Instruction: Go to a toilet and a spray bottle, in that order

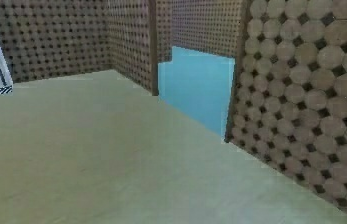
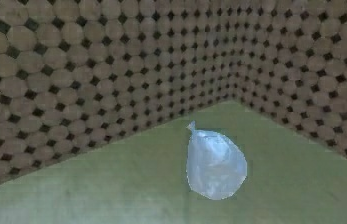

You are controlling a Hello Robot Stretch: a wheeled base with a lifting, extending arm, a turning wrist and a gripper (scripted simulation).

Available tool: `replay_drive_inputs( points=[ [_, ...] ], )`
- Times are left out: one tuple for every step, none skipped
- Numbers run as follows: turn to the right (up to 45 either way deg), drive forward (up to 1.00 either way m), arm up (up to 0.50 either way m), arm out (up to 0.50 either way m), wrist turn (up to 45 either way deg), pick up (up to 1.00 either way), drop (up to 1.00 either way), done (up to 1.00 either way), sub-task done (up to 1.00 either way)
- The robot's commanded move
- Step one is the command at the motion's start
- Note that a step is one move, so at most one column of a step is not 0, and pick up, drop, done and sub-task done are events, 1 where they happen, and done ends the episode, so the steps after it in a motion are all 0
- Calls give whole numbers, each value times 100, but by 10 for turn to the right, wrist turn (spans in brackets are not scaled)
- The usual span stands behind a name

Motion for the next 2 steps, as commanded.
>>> replay_drive_inputs(
  points=[
    [0, 100, 0, 0, 0, 0, 0, 0, 0],
    [0, 100, 0, 0, 0, 0, 0, 0, 0]
  ],
)
